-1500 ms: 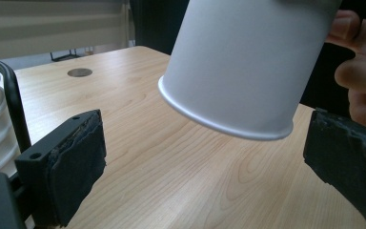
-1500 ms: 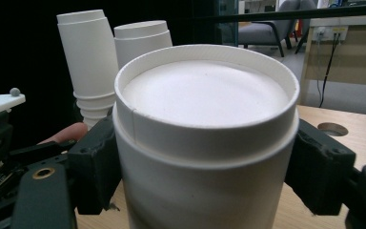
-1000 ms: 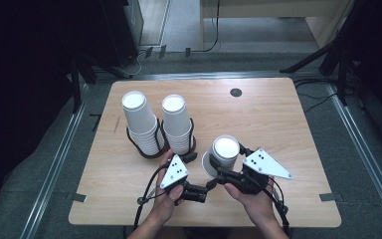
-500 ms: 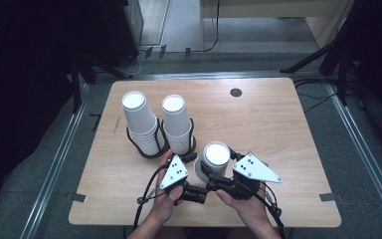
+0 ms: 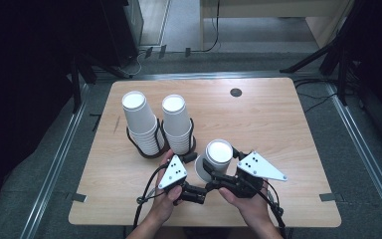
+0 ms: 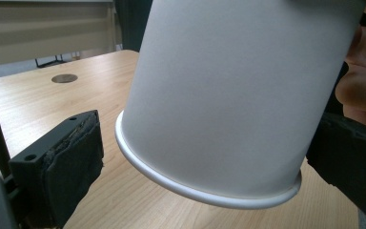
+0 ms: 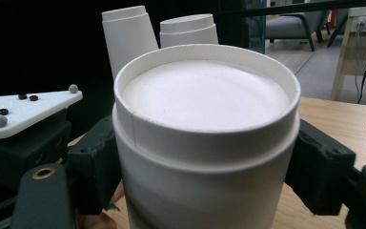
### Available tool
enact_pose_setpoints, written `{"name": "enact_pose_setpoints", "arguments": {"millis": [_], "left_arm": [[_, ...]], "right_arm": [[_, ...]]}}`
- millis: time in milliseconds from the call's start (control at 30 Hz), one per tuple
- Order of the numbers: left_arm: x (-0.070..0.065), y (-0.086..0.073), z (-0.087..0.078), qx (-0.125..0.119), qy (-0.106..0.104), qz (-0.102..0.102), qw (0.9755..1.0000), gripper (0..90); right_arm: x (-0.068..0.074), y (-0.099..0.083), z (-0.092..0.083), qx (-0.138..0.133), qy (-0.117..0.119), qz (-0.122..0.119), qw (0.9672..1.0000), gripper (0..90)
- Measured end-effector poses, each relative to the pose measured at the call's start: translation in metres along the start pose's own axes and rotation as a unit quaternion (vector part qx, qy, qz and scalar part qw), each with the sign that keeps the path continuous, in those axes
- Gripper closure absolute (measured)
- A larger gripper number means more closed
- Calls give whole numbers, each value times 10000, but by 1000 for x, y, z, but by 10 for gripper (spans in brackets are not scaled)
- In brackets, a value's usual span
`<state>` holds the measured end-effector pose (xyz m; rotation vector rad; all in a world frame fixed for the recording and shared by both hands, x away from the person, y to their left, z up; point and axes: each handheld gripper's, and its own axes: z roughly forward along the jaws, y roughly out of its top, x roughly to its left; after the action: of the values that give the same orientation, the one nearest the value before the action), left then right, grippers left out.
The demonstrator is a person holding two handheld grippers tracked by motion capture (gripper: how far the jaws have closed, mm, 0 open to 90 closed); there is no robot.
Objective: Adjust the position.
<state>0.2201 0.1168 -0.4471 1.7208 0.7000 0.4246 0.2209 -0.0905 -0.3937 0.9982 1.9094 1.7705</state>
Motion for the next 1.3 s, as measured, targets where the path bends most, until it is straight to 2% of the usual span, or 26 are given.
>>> {"name": "enact_pose_setpoints", "arguments": {"millis": [300, 567, 900, 1300], "left_arm": [[-2, 1, -1, -16, -54, -7, 10000, 0], [-5, 1, 1, -14, -139, 20, 9999, 0], [-10, 2, 2, 37, -22, 209, 9998, 9], [-9, 2, 0, 24, -51, 236, 9997, 59]], "right_arm": [[4, 3, -2, -17, 152, 40, 9999, 219], [4, 4, -2, -6, 317, 217, 9993, 219], [4, 3, -2, 33, 317, 205, 9993, 219], [3, 5, -4, 37, 335, 274, 9991, 206]]}}
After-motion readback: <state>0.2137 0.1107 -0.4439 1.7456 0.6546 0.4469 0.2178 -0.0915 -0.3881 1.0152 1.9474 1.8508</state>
